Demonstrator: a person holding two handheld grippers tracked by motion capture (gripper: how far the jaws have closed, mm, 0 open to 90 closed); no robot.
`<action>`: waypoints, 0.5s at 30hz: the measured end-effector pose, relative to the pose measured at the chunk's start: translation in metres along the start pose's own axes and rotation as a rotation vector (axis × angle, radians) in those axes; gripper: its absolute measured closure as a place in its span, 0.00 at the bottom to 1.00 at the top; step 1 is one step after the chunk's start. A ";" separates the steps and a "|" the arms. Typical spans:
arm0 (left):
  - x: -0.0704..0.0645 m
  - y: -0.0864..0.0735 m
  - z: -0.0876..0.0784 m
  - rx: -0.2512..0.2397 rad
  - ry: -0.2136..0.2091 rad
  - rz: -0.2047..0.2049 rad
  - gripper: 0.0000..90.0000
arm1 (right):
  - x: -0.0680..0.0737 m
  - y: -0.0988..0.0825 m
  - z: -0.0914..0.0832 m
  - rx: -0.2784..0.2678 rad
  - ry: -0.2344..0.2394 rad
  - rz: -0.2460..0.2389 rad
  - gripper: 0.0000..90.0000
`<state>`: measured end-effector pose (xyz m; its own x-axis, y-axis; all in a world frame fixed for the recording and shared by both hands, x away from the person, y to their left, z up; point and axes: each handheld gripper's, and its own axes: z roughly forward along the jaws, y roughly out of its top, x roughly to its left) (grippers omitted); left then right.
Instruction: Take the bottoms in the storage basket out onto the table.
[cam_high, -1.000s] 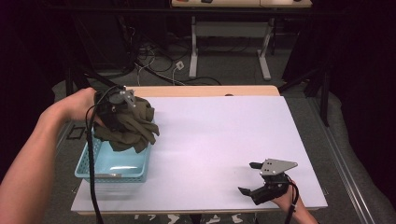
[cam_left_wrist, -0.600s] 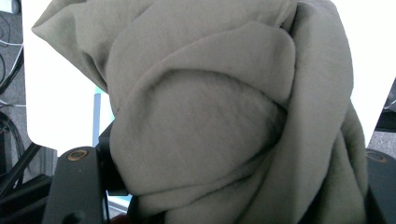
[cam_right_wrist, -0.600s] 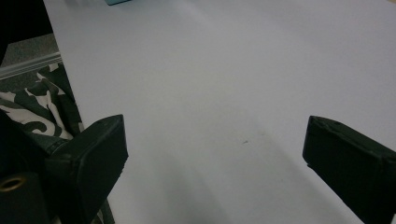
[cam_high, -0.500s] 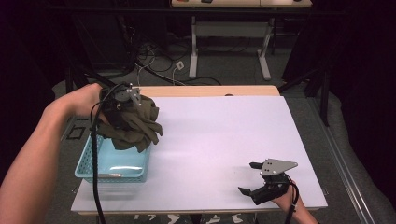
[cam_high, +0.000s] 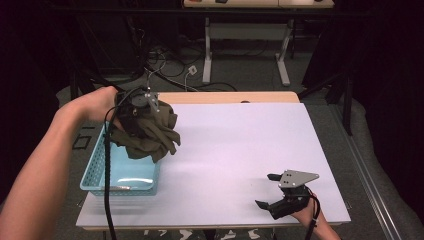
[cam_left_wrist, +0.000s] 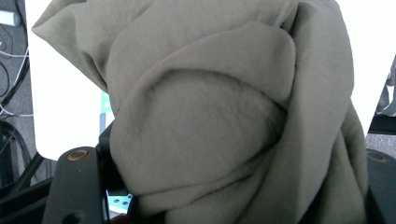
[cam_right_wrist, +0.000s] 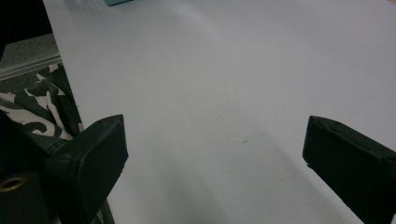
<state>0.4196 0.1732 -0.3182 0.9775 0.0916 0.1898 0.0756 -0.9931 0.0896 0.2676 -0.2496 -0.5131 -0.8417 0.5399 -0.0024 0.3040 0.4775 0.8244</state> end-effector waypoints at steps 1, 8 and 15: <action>0.000 0.002 0.000 -0.002 -0.002 -0.002 0.33 | 0.000 0.000 0.000 0.000 0.000 -0.001 0.07; 0.000 0.012 -0.001 -0.017 0.005 0.006 0.33 | 0.000 0.000 -0.001 0.000 -0.001 0.002 0.07; -0.001 0.023 -0.002 -0.022 0.015 0.025 0.33 | 0.000 0.000 -0.001 0.000 -0.002 0.000 0.07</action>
<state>0.4203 0.1508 -0.3142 0.9761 0.0679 0.2065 0.0466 -0.9932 0.1063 0.2674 -0.2503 -0.5128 -0.8405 0.5418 -0.0034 0.3044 0.4774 0.8243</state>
